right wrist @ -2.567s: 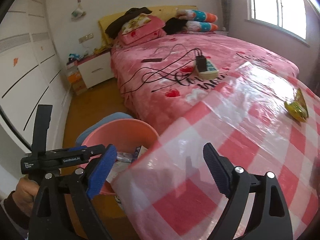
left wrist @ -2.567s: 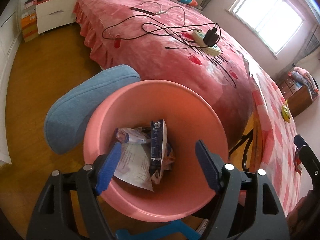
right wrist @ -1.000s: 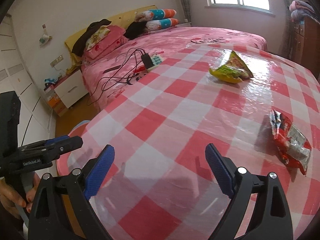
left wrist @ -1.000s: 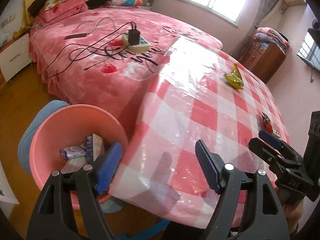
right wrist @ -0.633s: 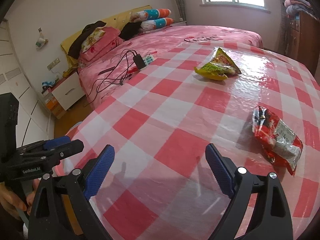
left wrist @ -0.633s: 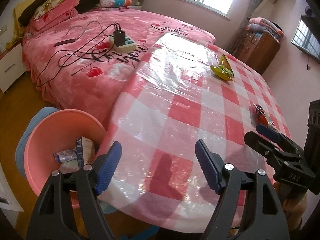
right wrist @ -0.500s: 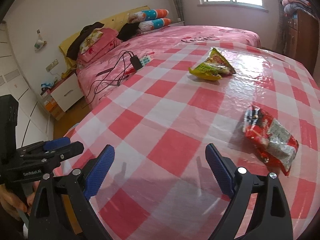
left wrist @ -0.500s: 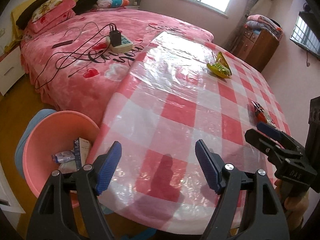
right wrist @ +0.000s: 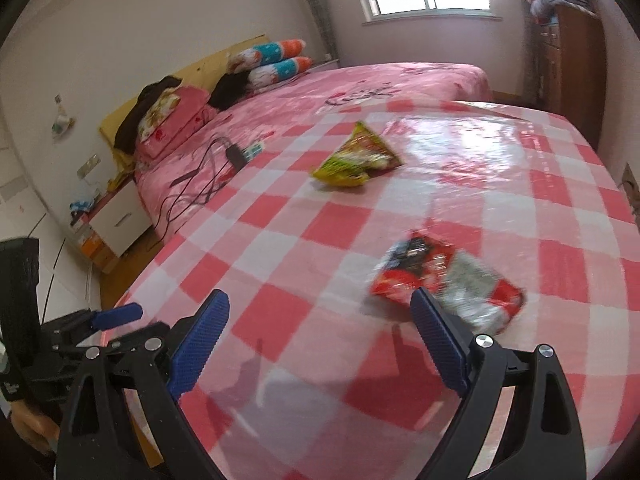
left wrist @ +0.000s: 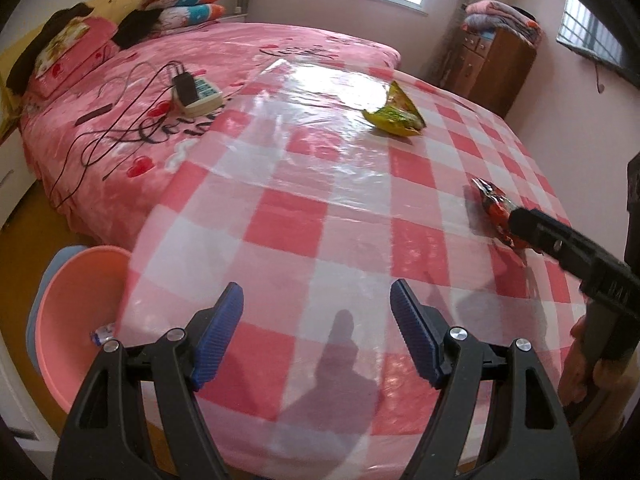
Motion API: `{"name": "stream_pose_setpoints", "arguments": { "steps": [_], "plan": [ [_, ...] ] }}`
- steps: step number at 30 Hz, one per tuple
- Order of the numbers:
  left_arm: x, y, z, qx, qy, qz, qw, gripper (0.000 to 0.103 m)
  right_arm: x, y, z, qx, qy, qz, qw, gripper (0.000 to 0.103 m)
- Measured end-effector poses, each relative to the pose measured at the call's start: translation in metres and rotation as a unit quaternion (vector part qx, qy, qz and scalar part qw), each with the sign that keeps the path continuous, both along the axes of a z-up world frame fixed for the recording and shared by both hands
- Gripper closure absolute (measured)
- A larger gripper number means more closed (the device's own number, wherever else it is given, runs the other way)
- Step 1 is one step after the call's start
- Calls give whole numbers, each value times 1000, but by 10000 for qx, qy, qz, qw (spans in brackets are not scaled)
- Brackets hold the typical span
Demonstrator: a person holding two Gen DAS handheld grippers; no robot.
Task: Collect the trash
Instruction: 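Move both tools back over the table toward the two snack bags, then grasp the yellow-green snack bag with the left tool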
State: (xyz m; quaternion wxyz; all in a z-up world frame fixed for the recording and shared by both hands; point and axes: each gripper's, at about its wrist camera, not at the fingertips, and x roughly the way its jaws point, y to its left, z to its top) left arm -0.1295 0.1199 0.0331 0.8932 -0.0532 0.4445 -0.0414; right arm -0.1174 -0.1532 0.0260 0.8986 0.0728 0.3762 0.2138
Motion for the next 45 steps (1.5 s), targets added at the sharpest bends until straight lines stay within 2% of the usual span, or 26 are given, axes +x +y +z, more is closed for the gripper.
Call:
{"name": "stream_pose_setpoints", "arguments": {
  "steps": [8, 15, 21, 25, 30, 36, 40, 45],
  "plan": [
    [19, -41, 13, 208, -157, -443, 9987, 26, 14, -51, 1, 174, 35, -336, 9993, 12],
    [62, -73, 26, 399, -358, -738, 9958, 26, 28, -83, -14, 283, 282, -481, 9980, 12],
    [117, -94, 27, 498, -442, -916, 9936, 26, 38, -84, -24, 285, 421, -374, 9980, 12],
    [157, -105, 19, 695, -475, -1019, 9912, 26, 42, -79, -24, 105, 364, -301, 9988, 12],
    [192, -113, 7, 712, -470, -1208, 9890, 26, 51, -76, -28, 71, 446, -231, 9987, 12],
    [223, -125, -11, 691, -319, -1470, 9862, 26, 58, -74, -36, 75, 599, -160, 9980, 12],
    [234, -129, -16, 865, -329, -1456, 9850, 27, 58, -72, -37, 57, 595, -86, 9982, 12],
    [243, -125, -19, 808, -309, -1340, 9872, 31, 57, -69, -38, -22, 578, -21, 9983, 12]
  ]
}}
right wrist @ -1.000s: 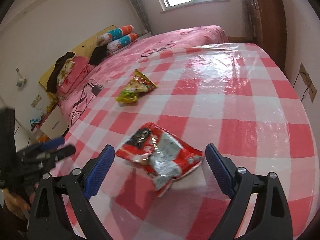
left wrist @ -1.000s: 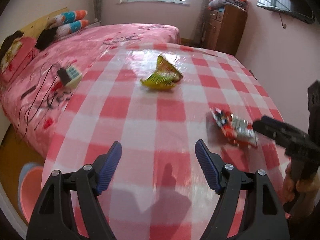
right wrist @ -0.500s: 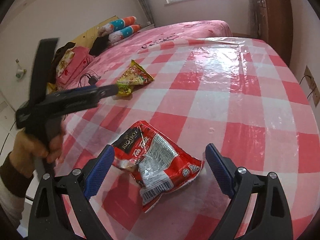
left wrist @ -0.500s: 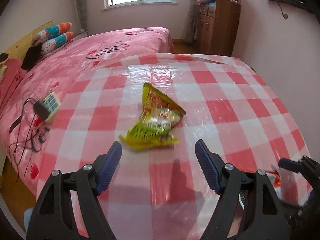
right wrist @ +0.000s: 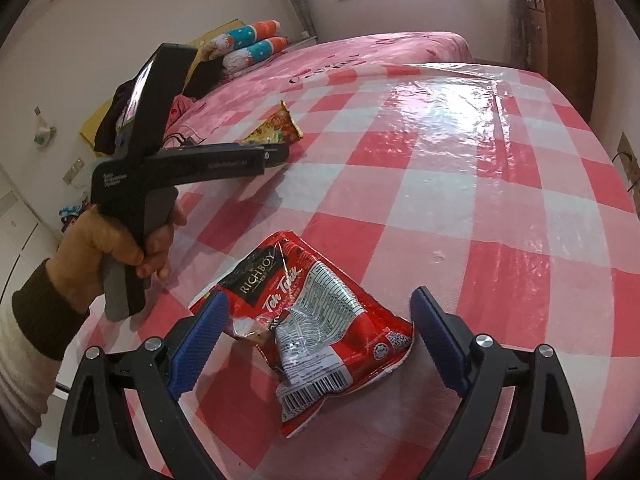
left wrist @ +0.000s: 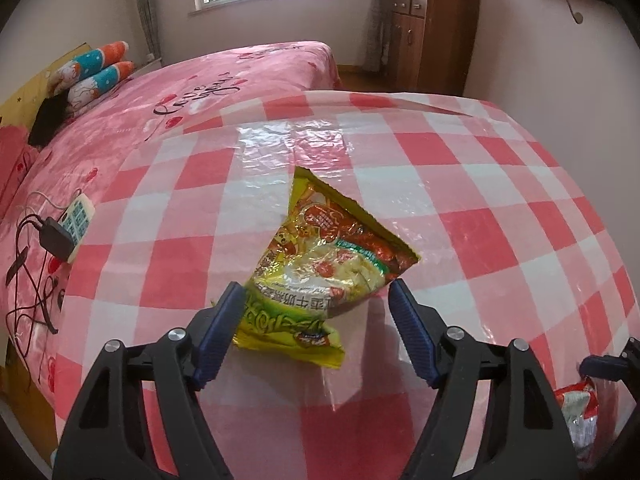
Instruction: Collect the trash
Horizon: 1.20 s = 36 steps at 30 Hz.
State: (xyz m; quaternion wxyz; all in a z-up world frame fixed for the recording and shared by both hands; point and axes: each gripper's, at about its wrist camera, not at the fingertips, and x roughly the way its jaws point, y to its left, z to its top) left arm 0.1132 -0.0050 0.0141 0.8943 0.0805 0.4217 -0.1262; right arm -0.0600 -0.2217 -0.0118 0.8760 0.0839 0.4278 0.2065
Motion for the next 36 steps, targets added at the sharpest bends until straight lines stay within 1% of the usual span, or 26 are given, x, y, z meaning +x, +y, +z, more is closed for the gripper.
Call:
{"name": "stream_pose_setpoints", "arguments": {
  "steps": [1, 10, 13, 15, 16, 21, 25, 36],
  "plan": [
    [1, 0, 0, 15, -12, -5, 10000, 32, 0, 1, 0, -14, 0, 11, 10000, 12],
    [11, -1, -4, 105, -8, -142, 9998, 33, -2, 8, -1, -164, -16, 142, 9998, 10],
    [12, -3, -4, 181, -67, -167, 9997, 45, -3, 9, 0, -181, -20, 141, 9997, 10],
    [12, -2, -4, 124, -75, -148, 9998, 47, -4, 10, 0, -192, -19, 147, 9997, 9],
    [12, -2, -4, 111, -96, -132, 9998, 50, -5, 9, 0, -186, -18, 155, 9997, 9],
    [10, -5, -5, 163, -163, -135, 9996, 53, -4, 11, 0, -182, -13, 179, 9997, 8],
    [5, -5, -5, 190, -219, -100, 9995, 58, -4, 12, 0, -246, -17, 216, 9995, 7],
    [-22, 4, -2, -65, -142, 41, 9999, 62, -1, 23, -3, -518, -39, 398, 9979, 6]
  ]
}}
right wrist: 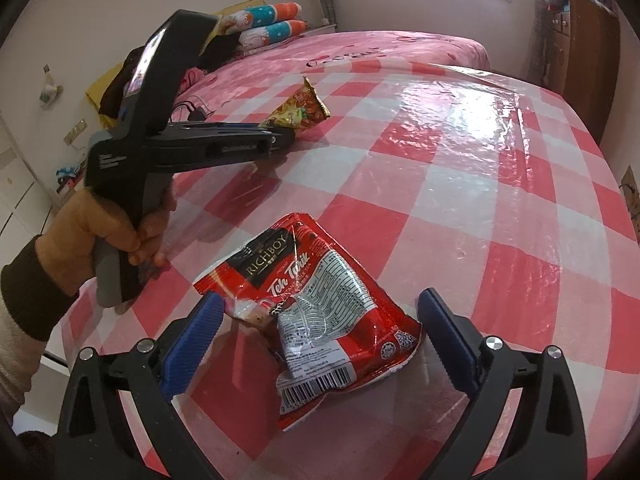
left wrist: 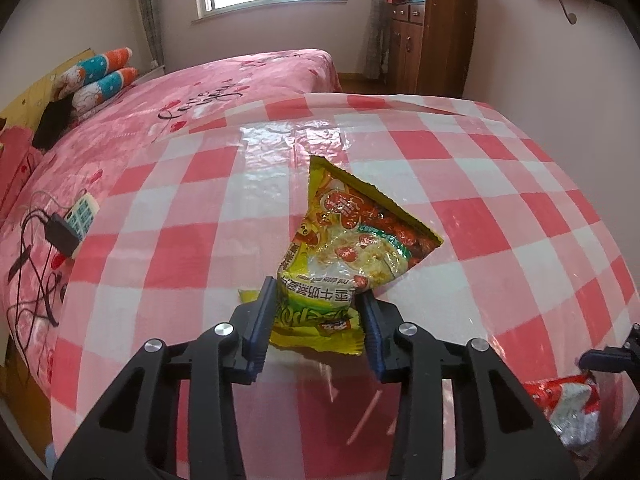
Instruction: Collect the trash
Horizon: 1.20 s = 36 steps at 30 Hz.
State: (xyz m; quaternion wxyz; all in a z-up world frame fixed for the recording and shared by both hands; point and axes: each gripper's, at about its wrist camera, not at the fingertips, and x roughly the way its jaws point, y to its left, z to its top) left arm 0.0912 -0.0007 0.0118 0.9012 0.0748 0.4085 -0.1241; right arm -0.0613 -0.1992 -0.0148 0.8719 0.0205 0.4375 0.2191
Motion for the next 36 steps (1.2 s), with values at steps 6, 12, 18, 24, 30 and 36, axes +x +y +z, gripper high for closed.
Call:
{"name": "stream_pose_setpoints", "arguments": {
  "steps": [6, 12, 18, 24, 30, 36],
  "plan": [
    [-22, 9, 2, -189, 102, 107, 9997, 63, -4, 11, -2, -344, -44, 146, 9993, 6],
    [-51, 18, 5, -331, 186, 115, 9992, 63, -10, 27, -5, -734, -123, 302, 9968, 8],
    [-76, 37, 6, -482, 283, 226, 9982, 63, -14, 24, -5, -831, -180, 237, 9961, 19],
    [-100, 50, 6, -607, 349, 308, 9971, 63, -18, 20, -3, -779, -217, 162, 9966, 31],
    [-119, 60, 4, -733, 355, 353, 9961, 63, -21, 20, -2, -767, -235, 146, 9967, 34],
    [-136, 70, 4, -857, 366, 388, 9949, 63, -27, 21, 0, -819, -327, 23, 9961, 37]
  ]
}}
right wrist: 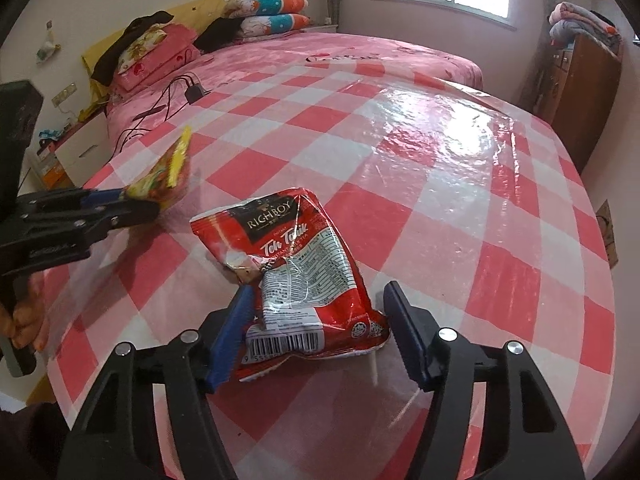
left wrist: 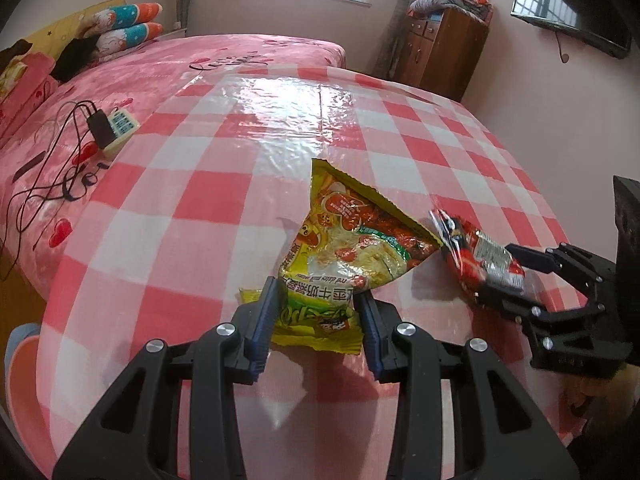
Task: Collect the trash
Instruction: 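Lift and carry both snack bags with both tools over the pink bin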
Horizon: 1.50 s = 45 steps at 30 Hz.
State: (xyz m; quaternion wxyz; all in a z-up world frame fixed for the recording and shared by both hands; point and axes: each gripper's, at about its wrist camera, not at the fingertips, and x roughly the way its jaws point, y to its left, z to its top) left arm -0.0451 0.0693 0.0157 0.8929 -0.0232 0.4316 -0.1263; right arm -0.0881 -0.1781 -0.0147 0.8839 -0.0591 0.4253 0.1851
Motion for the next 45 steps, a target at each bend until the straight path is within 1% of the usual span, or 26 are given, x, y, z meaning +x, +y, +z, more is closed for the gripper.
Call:
{"name": "stream_pose_setpoints", "arguments": {
  "steps": [5, 7, 12, 14, 16, 18, 20, 22, 24, 28, 31, 33, 35, 36, 37, 39, 42, 45],
  "plan": [
    [-11, 8, 0, -157, 19, 39, 9999, 63, -5, 0, 2, -55, -77, -181, 9998, 39],
    [-16, 11, 0, -173, 9, 36, 9998, 63, -6, 0, 5, 16, -134, -225, 9997, 48],
    [-26, 17, -1, -330, 21, 34, 9994, 63, -9, 2, 5, -23, -112, -280, 9995, 48],
    [-31, 19, -1, -342, 23, 21, 9994, 63, -8, -1, 6, 148, 3, -251, 9996, 48],
    [-35, 22, -1, -369, 35, 13, 9993, 63, -9, -5, 8, 435, 161, -147, 9988, 48],
    [-39, 24, 0, -405, 43, 4, 9992, 63, -9, -5, 9, 579, 289, -71, 9979, 45],
    [-43, 27, 0, -425, 42, 1, 9991, 63, -11, -6, 12, 619, 190, -107, 9978, 39],
    [-44, 29, 0, -438, 46, -8, 9990, 63, -9, -6, 15, 630, 155, -133, 9978, 28],
    [-45, 31, 0, -459, 48, -22, 9989, 63, -8, -2, 16, 525, 116, -89, 9985, 19],
    [-45, 34, -1, -523, 44, -36, 9986, 63, -7, 16, 10, 244, 102, 201, 9994, 14],
    [-45, 35, -1, -554, 34, -58, 9984, 63, -2, 28, -1, -83, 116, 167, 9998, 14],
    [-46, 36, -1, -581, 23, -76, 9983, 63, 0, 30, -5, -140, 152, 137, 9997, 14],
    [-47, 38, -2, -616, 15, -87, 9981, 63, 2, 29, -5, -32, 174, 128, 9998, 14],
    [-47, 38, -2, -636, 11, -91, 9979, 63, 3, 29, -6, -18, 177, 104, 9998, 15],
    [-47, 39, -2, -649, 6, -92, 9978, 63, 3, 30, -5, -97, 130, 59, 9999, 22],
    [-48, 40, -2, -679, -6, -98, 9976, 63, 2, 32, -4, -91, 93, 38, 9999, 32],
    [-49, 41, -3, -692, -29, -102, 9975, 63, 3, 29, -4, -2, 116, -76, 9999, 36],
    [-52, 44, -3, -747, -39, -94, 9972, 63, 1, 28, 0, 41, 80, -186, 9998, 44]
  ]
}}
